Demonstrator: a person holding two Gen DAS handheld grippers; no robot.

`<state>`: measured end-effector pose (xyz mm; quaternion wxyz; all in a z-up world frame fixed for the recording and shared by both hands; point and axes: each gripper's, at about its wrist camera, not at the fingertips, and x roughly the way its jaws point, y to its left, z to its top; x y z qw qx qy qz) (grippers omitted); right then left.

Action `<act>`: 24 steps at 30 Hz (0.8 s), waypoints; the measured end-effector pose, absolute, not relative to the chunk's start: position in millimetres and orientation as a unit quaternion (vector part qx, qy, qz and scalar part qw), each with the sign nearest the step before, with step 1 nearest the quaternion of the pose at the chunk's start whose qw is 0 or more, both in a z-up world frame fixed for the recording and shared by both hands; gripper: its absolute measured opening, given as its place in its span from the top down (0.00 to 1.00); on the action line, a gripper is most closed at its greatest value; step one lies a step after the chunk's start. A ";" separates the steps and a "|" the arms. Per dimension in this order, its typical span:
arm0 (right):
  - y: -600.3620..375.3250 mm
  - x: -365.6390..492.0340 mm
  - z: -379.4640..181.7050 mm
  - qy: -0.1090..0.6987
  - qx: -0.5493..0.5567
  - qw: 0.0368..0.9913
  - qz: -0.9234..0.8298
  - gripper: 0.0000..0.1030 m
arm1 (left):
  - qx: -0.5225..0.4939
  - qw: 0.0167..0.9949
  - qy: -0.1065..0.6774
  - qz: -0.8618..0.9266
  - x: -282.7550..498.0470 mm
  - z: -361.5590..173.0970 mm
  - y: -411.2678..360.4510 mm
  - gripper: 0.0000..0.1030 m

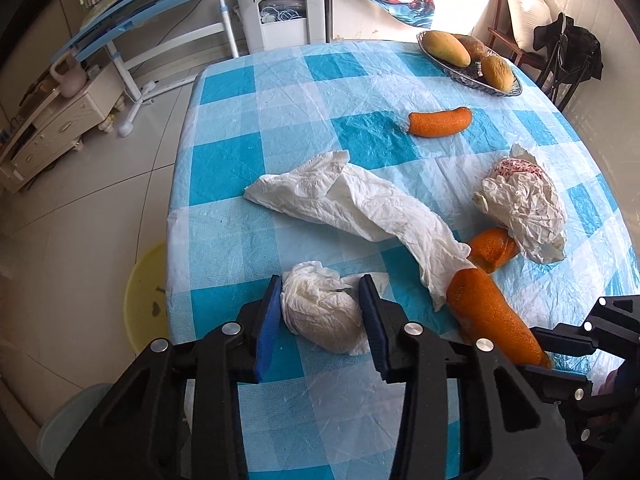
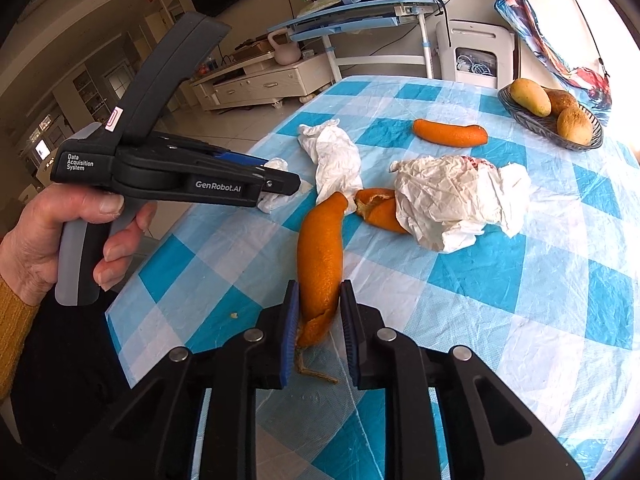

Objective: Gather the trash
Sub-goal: 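Grasp the crumpled white tissue with the left tool, then carry the tissue with the left tool while the right tool carries the peel toward the bin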

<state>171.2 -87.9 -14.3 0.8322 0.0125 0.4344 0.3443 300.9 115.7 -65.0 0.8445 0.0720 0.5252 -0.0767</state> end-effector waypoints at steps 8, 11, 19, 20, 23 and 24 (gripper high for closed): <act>-88.6 168.4 -12.2 0.425 0.013 0.834 0.351 0.82 | 0.035 0.875 0.479 -0.057 297.6 -34.8 137.6 0.68; -87.9 167.1 -11.8 0.422 0.012 0.834 0.354 0.82 | 0.019 0.885 0.463 -0.041 298.1 -25.6 147.4 0.68; -85.7 168.6 -13.6 0.430 0.009 0.830 0.355 0.82 | 0.006 0.901 0.433 -0.026 296.9 -11.7 152.9 0.67; -85.2 169.0 -14.0 0.431 0.008 0.830 0.354 0.82 | 0.008 0.901 0.433 -0.026 297.0 -11.9 152.1 0.67; -82.0 171.1 -15.9 0.441 0.002 0.827 0.349 0.73 | 0.020 0.902 0.431 -0.022 296.5 -12.5 148.2 0.67; -81.2 170.7 -15.9 0.440 -0.002 0.827 0.349 0.73 | 0.023 0.902 0.430 -0.021 296.4 -12.3 147.3 0.67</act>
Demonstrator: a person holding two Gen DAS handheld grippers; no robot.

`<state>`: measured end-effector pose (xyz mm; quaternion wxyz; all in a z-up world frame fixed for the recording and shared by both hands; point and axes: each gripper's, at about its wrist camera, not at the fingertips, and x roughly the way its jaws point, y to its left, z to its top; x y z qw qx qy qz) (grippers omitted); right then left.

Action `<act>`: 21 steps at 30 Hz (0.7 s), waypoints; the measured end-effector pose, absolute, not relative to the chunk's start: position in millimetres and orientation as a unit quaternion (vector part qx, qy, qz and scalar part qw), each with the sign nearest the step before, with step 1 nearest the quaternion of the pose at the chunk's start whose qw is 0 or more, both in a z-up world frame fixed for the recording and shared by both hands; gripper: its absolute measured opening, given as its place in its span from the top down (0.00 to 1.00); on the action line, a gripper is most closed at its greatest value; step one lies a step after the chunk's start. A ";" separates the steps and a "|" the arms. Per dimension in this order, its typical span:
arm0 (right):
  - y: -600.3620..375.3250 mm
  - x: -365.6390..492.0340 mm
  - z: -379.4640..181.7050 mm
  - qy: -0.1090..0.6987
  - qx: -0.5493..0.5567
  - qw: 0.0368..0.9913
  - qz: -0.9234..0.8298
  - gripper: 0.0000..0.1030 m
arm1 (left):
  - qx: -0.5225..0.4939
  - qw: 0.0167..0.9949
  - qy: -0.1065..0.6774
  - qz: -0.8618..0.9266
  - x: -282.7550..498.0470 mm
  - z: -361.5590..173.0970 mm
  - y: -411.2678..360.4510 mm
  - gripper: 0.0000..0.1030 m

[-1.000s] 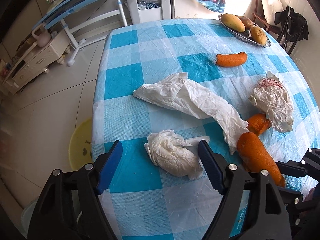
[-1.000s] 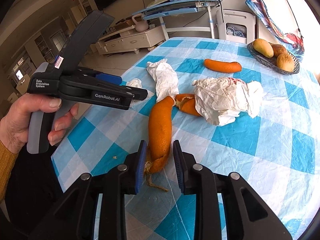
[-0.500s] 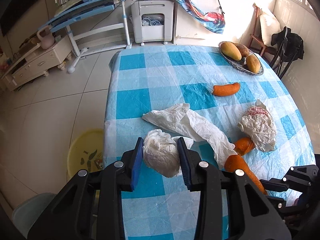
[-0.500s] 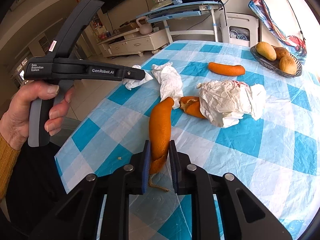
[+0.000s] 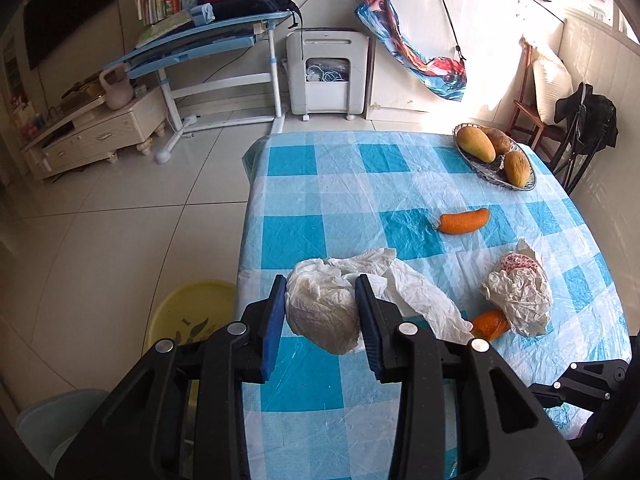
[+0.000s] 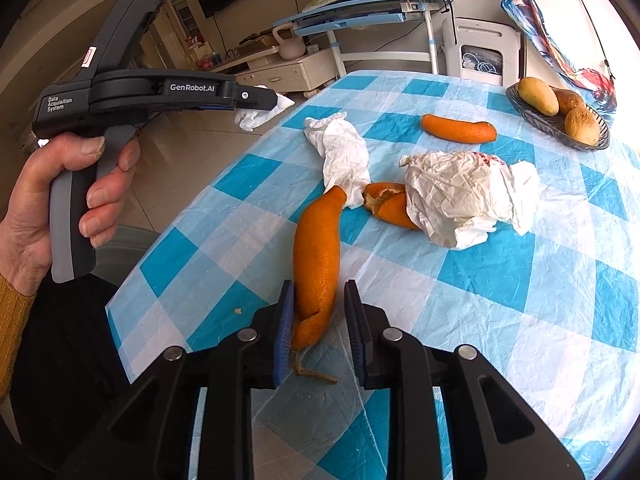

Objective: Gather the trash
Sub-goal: 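Carry the tissue with the left tool while the right tool carries the peel toward the bin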

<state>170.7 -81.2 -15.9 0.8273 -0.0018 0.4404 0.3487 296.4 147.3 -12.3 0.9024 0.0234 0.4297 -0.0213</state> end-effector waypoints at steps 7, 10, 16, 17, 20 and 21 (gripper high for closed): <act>-78.6 165.5 -14.2 0.429 -0.011 0.830 0.358 0.82 | 0.036 0.906 0.421 -0.017 293.8 -9.1 144.1 0.67; -81.9 165.2 -12.1 0.422 0.003 0.833 0.359 0.82 | 0.039 0.909 0.415 -0.014 292.6 -6.0 144.9 0.67; -72.8 160.9 -7.0 0.407 0.008 0.834 0.372 0.82 | 0.038 0.915 0.402 -0.008 289.7 1.9 148.7 0.67; -70.4 160.2 -6.7 0.406 0.007 0.834 0.374 0.82 | 0.037 0.915 0.401 -0.007 289.2 3.2 149.6 0.67; -64.2 159.4 -6.1 0.404 0.006 0.832 0.379 0.82 | 0.033 0.918 0.396 -0.003 288.3 7.0 153.6 0.67; -62.9 159.7 -5.8 0.404 0.008 0.832 0.380 0.82 | 0.031 0.918 0.394 -0.001 288.2 8.0 155.1 0.67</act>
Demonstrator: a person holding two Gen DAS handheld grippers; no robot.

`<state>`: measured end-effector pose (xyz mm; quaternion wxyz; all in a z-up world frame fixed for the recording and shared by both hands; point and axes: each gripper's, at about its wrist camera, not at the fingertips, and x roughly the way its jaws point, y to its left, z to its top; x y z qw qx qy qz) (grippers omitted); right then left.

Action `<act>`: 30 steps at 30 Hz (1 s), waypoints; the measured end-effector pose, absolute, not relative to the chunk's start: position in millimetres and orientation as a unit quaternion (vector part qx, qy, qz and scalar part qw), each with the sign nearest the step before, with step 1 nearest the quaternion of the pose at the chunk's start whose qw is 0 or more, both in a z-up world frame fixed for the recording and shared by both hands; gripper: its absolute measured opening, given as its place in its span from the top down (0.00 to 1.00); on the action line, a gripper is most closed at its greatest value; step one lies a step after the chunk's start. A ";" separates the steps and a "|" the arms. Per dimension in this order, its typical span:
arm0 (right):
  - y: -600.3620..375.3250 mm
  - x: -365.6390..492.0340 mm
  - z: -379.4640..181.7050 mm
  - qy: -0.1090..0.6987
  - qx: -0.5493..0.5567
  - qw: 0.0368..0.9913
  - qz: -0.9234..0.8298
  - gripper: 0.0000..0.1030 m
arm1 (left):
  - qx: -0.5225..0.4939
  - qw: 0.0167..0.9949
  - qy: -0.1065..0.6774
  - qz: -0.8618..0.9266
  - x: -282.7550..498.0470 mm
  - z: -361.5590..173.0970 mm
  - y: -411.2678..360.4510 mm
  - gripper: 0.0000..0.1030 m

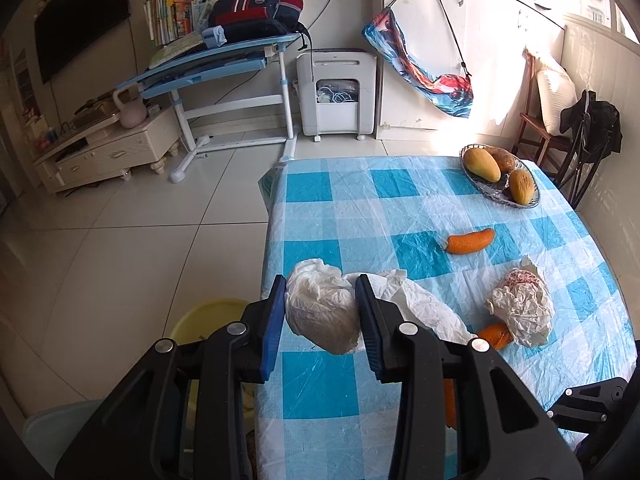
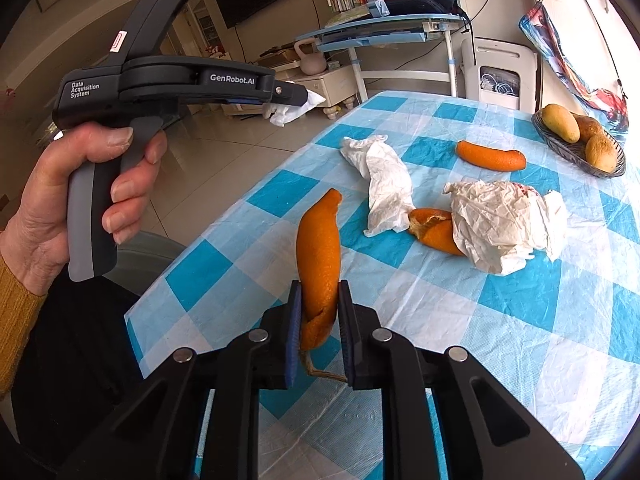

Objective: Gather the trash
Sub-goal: 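Carry the tissue with the left tool while the right tool carries the peel toward the bin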

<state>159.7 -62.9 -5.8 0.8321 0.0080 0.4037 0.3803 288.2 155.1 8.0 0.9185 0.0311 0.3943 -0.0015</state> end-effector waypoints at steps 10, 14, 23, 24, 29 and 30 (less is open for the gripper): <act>-49.9 164.9 1.6 0.389 0.042 0.836 0.386 0.82 | -0.006 0.923 0.384 0.029 289.0 18.1 185.5 0.67; -45.1 169.5 6.1 0.380 0.064 0.838 0.386 0.82 | -0.025 0.924 0.379 0.043 288.8 22.1 198.9 0.67; -27.7 177.7 14.3 0.370 0.088 0.836 0.396 0.82 | -0.051 0.925 0.371 0.063 288.7 28.2 219.7 0.67; -25.3 178.8 15.3 0.369 0.088 0.835 0.397 0.82 | -0.055 0.925 0.370 0.065 288.6 29.0 223.0 0.67; -11.9 184.2 20.8 0.366 0.082 0.833 0.407 0.82 | -0.072 0.923 0.369 0.080 287.5 32.5 241.2 0.67; -9.0 185.3 22.1 0.365 0.081 0.833 0.409 0.82 | -0.076 0.923 0.369 0.084 287.2 32.8 245.4 0.67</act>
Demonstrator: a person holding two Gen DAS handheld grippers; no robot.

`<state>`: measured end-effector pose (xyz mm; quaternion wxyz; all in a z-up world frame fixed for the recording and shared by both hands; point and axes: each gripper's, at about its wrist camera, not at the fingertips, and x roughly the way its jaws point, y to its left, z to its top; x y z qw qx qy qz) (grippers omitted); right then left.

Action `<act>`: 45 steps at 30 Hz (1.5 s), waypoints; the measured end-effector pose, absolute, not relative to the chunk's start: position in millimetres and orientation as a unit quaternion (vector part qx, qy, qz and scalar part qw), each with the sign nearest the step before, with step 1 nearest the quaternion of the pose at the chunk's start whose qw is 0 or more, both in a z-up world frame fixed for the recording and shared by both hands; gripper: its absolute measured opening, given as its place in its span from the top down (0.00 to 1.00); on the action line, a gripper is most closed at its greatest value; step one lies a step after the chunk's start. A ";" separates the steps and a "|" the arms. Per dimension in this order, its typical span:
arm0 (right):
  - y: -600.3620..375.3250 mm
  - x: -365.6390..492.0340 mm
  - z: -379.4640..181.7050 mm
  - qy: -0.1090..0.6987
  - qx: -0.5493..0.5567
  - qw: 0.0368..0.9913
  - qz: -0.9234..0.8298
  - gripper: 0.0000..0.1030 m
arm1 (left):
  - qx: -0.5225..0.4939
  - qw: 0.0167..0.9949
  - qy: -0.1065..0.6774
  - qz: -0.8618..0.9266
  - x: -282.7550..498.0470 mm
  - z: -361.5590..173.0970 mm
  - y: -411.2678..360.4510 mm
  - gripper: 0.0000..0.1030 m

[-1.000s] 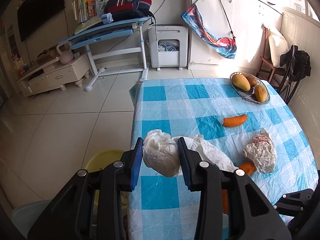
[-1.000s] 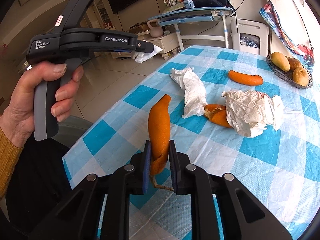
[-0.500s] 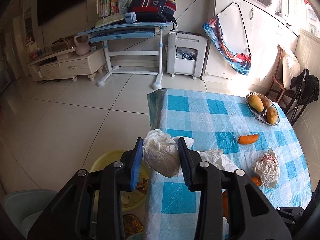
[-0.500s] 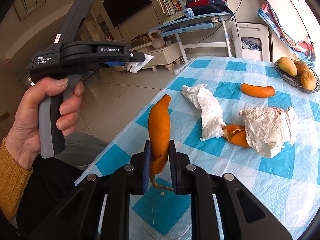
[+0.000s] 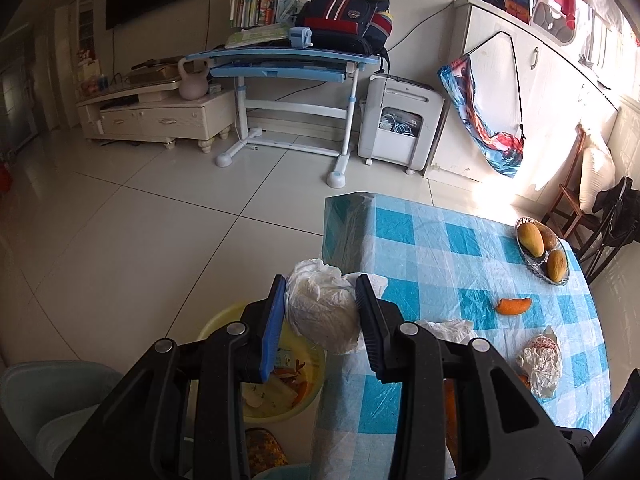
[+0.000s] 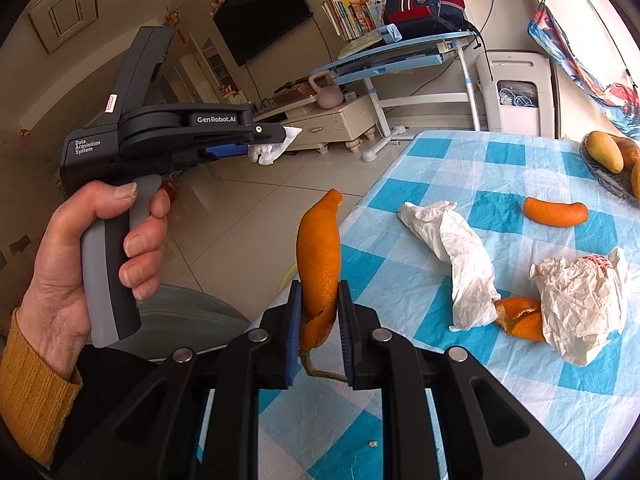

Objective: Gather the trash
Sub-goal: 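Carry the tissue with the left tool while the right tool carries the peel toward the bin, then open the left tool over the yellow bin while the right tool releases the peel into it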

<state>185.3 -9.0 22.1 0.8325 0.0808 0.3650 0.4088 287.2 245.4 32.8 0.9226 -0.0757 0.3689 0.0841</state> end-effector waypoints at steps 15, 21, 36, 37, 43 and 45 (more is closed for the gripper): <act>41.9 212.3 32.4 0.360 0.063 0.826 0.430 0.82 | -0.117 0.908 0.383 0.124 292.4 24.0 287.5 0.67; 71.0 229.2 30.1 0.365 0.052 0.821 0.436 0.82 | -0.166 0.892 0.396 0.142 300.3 11.1 315.7 0.67; 110.0 254.8 9.8 0.397 0.056 0.809 0.431 0.77 | -0.194 0.884 0.365 0.217 290.8 20.2 353.1 0.31; 109.2 253.8 10.1 0.396 0.057 0.809 0.431 0.77 | -0.192 0.886 0.362 0.218 290.5 22.6 352.9 0.29; 96.6 243.6 11.0 0.398 0.060 0.808 0.430 0.75 | -0.189 0.891 0.354 0.213 292.1 29.8 347.4 0.24; 89.1 241.2 11.8 0.398 0.063 0.809 0.429 0.73 | -0.188 0.892 0.353 0.211 291.5 31.4 345.7 0.24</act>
